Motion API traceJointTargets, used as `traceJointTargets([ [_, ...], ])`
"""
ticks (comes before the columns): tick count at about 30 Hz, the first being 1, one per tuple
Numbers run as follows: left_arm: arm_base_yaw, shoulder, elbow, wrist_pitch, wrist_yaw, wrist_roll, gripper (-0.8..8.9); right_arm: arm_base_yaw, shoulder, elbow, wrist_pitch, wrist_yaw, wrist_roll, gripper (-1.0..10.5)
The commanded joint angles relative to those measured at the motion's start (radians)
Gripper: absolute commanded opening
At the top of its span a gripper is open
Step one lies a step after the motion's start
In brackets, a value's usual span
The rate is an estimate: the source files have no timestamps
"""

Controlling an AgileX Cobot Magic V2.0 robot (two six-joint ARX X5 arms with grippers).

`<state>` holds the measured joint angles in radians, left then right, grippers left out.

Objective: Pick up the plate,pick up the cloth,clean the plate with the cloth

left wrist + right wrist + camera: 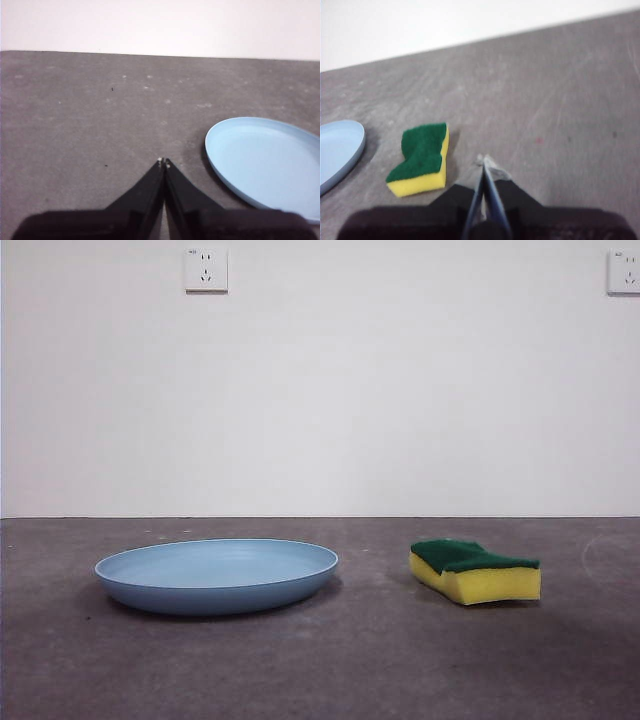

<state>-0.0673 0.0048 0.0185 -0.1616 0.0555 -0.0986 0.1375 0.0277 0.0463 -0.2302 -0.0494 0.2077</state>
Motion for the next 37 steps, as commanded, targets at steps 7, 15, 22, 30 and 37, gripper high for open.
traceJointTargets([
  [7, 0.004, 0.110, 0.108, 0.000, 0.002, -0.153, -0.06, 0.001, 0.245, 0.195, -0.019, 0.002, 0.115, -0.1],
  [15, 0.004, 0.419, 0.304, -0.016, 0.000, -0.133, -0.06, 0.001, 0.556, 0.463, -0.044, -0.016, 0.031, -0.1],
  [22, 0.004, 0.699, 0.513, -0.062, 0.029, -0.115, -0.06, 0.001, 0.814, 0.708, -0.167, -0.069, -0.093, -0.1],
  [30, 0.003, 0.969, 0.734, -0.191, 0.180, -0.046, -0.06, 0.001, 1.039, 0.848, -0.275, -0.253, -0.181, 0.0],
  [37, 0.001, 1.175, 0.842, -0.271, 0.269, -0.024, 2.00, 0.001, 1.165, 0.856, -0.296, -0.317, -0.179, 2.6],
])
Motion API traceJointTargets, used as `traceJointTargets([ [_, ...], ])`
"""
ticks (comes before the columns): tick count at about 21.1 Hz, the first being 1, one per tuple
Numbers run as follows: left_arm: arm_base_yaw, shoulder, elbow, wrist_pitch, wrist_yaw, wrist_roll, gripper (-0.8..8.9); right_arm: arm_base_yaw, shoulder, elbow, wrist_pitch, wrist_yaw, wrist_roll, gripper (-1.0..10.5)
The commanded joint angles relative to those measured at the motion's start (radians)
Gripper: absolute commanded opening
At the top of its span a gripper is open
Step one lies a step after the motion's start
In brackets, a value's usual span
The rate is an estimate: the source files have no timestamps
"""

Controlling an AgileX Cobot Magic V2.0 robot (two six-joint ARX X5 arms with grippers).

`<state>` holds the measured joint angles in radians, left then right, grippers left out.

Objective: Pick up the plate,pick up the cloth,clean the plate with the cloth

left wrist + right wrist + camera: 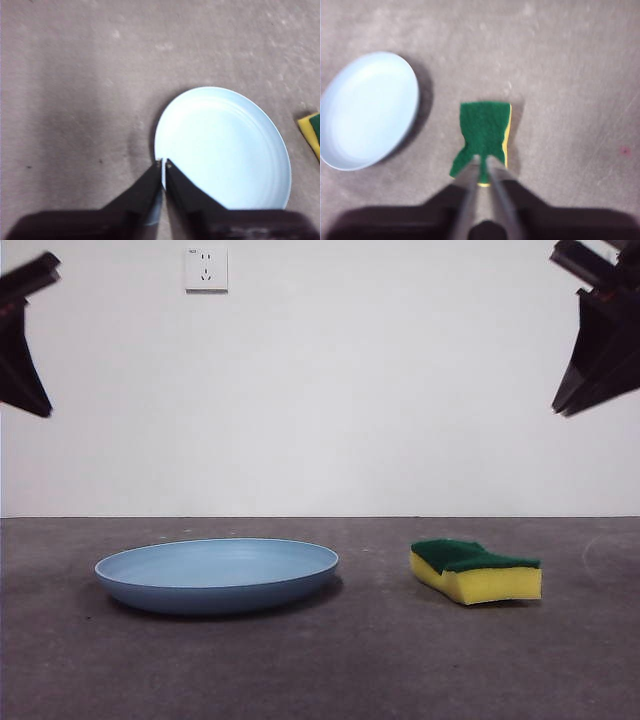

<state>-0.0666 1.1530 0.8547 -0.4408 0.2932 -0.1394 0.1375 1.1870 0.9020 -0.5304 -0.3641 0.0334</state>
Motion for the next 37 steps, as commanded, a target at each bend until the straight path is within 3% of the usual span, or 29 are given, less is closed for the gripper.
traceJointTargets([
  [1, 0.000, 0.049, 0.005, 0.022, 0.053, 0.016, 3.93, 0.001, 0.007, 0.000, 0.005, -0.001, -0.004, 3.6],
  [2, -0.003, 0.071, 0.005, 0.035, 0.057, 0.016, 4.69, 0.001, 0.007, 0.000, 0.006, -0.001, -0.005, 3.9],
  [10, -0.065, 0.388, 0.124, 0.039, 0.074, 0.016, 4.67, 0.001, 0.007, 0.001, 0.005, -0.001, 0.003, 3.8],
  [16, -0.119, 0.560, 0.195, 0.048, -0.011, 0.039, 3.73, 0.001, 0.007, 0.000, 0.005, -0.001, 0.003, 3.8],
  [22, -0.140, 0.639, 0.195, 0.068, -0.034, 0.039, 3.72, 0.001, 0.007, 0.001, 0.005, -0.002, 0.003, 3.8],
  [23, -0.142, 0.639, 0.195, 0.068, -0.035, 0.040, 3.37, 0.001, 0.007, 0.000, 0.005, -0.001, 0.003, 3.8],
  [26, -0.152, 0.639, 0.195, 0.071, -0.033, 0.090, -0.20, 0.001, 0.007, 0.001, 0.005, -0.001, 0.003, 3.8],
  [33, -0.162, 0.612, 0.195, 0.062, -0.099, 0.126, -0.08, 0.031, 0.011, 0.016, 0.014, 0.008, 0.002, 3.8],
  [37, -0.162, 0.500, 0.195, 0.043, -0.109, 0.138, -0.08, 0.117, 0.071, 0.104, -0.029, 0.091, -0.023, 3.7],
])
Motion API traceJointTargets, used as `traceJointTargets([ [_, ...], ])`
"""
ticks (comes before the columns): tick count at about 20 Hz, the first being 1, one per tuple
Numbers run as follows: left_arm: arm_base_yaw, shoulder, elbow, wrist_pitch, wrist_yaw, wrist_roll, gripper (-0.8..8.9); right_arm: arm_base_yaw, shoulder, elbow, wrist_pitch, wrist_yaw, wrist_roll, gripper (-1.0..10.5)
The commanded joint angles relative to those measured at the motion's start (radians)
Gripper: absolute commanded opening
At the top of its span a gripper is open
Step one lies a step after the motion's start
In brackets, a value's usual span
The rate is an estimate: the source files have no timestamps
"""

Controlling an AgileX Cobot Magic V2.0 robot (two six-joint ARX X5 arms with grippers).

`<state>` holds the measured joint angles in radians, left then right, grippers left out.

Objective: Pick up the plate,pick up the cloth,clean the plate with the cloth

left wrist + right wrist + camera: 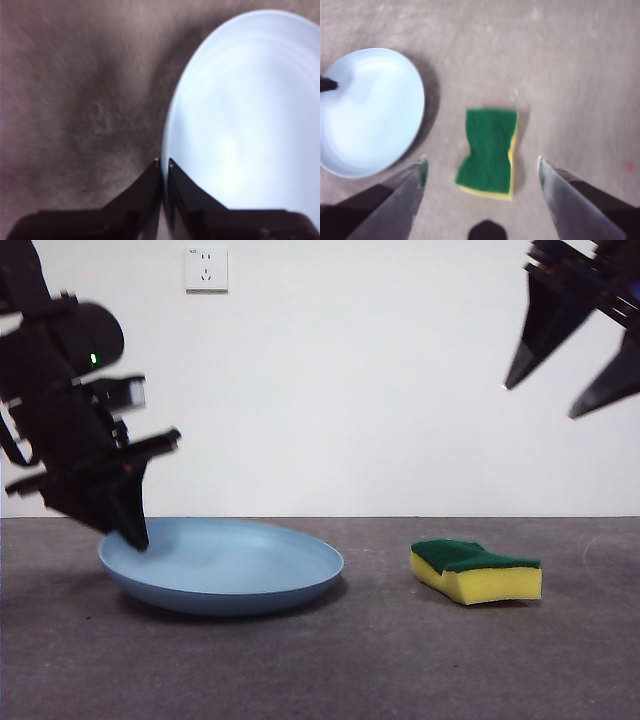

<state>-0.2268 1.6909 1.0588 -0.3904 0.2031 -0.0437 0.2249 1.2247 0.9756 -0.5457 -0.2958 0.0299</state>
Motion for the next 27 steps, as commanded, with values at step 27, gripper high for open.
traceJointTargets([
  [27, -0.002, -0.372, -0.008, -0.135, -0.018, 0.045, -0.08, 0.185, 0.653, 0.225, -0.056, 0.192, -0.090, -0.2],
])
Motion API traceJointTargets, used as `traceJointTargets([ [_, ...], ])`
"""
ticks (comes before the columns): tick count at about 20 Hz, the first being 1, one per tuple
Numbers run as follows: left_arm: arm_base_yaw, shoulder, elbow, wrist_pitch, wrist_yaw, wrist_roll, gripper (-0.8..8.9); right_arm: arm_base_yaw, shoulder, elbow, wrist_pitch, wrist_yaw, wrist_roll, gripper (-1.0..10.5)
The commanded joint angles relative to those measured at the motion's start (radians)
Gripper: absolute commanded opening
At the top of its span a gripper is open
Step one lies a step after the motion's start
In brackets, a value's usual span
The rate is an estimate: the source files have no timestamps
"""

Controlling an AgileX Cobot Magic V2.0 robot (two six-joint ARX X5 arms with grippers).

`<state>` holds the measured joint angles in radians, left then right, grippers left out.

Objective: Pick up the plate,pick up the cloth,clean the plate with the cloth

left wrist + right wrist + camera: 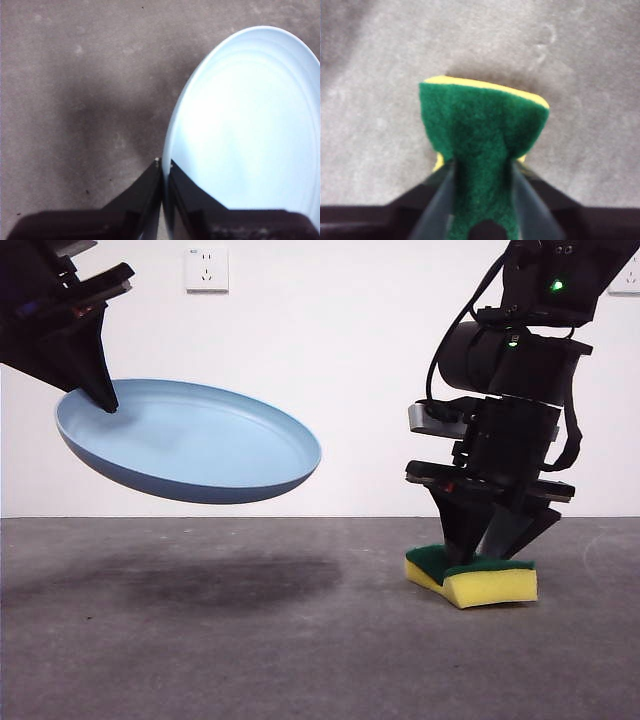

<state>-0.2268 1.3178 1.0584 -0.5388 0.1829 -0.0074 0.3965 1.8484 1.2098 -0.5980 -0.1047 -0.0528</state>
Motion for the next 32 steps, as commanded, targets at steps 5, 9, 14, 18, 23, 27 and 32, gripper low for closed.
traceJointTargets([
  [5, -0.003, 0.015, -0.008, 0.025, 0.001, 0.008, -0.08, 0.031, 0.023, -0.008, -0.024, 0.000, -0.003, -0.1],
  [9, -0.024, 0.060, -0.008, 0.034, -0.032, 0.000, -0.08, 0.068, -0.060, -0.008, -0.055, -0.001, 0.024, -0.1],
  [14, -0.096, 0.142, -0.008, 0.047, -0.048, -0.027, -0.08, 0.194, -0.219, -0.008, -0.019, -0.001, 0.068, -0.1],
  [18, -0.177, 0.152, -0.008, 0.063, -0.016, -0.060, -0.08, 0.294, -0.237, -0.009, 0.076, 0.000, 0.099, -0.1],
  [23, -0.244, 0.152, -0.008, 0.117, 0.009, -0.105, -0.08, 0.400, -0.212, -0.009, 0.164, 0.002, 0.134, -0.1],
  [27, -0.244, 0.152, -0.008, 0.143, 0.016, -0.126, -0.08, 0.456, -0.210, -0.009, 0.121, 0.003, 0.135, -0.1],
  [32, -0.219, 0.152, -0.008, 0.145, 0.139, -0.129, -0.08, 0.460, -0.210, -0.009, -0.154, 0.135, 0.079, -0.1],
])
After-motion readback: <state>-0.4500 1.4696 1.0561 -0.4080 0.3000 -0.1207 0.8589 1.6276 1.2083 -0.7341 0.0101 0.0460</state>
